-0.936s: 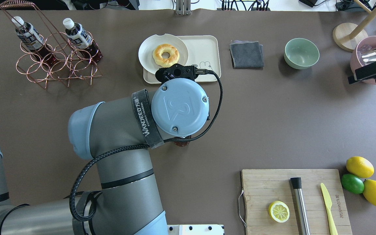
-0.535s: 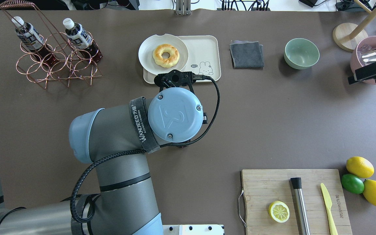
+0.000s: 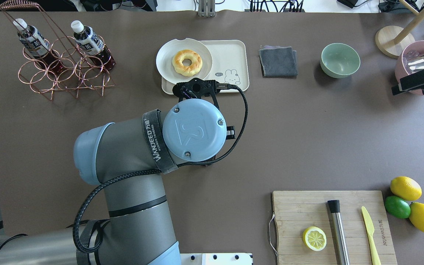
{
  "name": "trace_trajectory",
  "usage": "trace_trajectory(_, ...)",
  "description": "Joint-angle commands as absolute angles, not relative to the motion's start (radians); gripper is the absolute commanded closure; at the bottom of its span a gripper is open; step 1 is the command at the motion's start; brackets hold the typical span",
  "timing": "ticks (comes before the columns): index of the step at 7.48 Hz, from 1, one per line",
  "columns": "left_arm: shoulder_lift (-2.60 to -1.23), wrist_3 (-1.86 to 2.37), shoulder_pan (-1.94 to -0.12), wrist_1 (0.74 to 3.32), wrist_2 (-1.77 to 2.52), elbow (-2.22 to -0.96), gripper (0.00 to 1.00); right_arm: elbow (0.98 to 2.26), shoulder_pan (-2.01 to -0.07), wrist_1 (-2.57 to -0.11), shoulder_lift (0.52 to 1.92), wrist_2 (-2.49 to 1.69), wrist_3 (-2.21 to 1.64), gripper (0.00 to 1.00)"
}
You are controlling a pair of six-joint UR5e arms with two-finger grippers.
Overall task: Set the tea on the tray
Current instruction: 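Carry the tea bottle with the left gripper and set it down near the tray, then release the bottle and withdraw the left gripper while the right gripper reaches toward it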
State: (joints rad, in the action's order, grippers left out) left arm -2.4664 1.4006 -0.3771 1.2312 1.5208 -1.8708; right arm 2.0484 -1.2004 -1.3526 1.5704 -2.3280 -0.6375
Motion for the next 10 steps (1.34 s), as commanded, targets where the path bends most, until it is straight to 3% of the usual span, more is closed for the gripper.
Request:
trace_trajectory(1,-2.462,1.394,-0.386,1.204,1.519,-1.917,0.02,2.086,-1.169,-1.368,1.530,-2.324,-0.763,0.00)
trace_trajectory(3,-2.319,1.297,-0.413,1.172,1.525,-2.090,0.02,2.126,-1.055,-1.461,1.387,-2.294,-0.988,0.00)
trace_trajectory(5,-2.199,1.148,-0.532,1.189,1.650,-2.173,0.02,2.169,-0.909,-1.618,1.230,-2.202,-1.086,0.02)
trace_trajectory(8,-2.035,0.915,-0.697,1.304,1.816,-2.184,0.02,2.166,-0.647,-1.890,0.934,-1.928,-1.198,0.01)
trace_trajectory(10,-1.859,0.841,-0.761,1.514,1.854,-2.180,0.02,2.116,-0.539,-1.993,0.790,-1.831,-1.232,0.00)
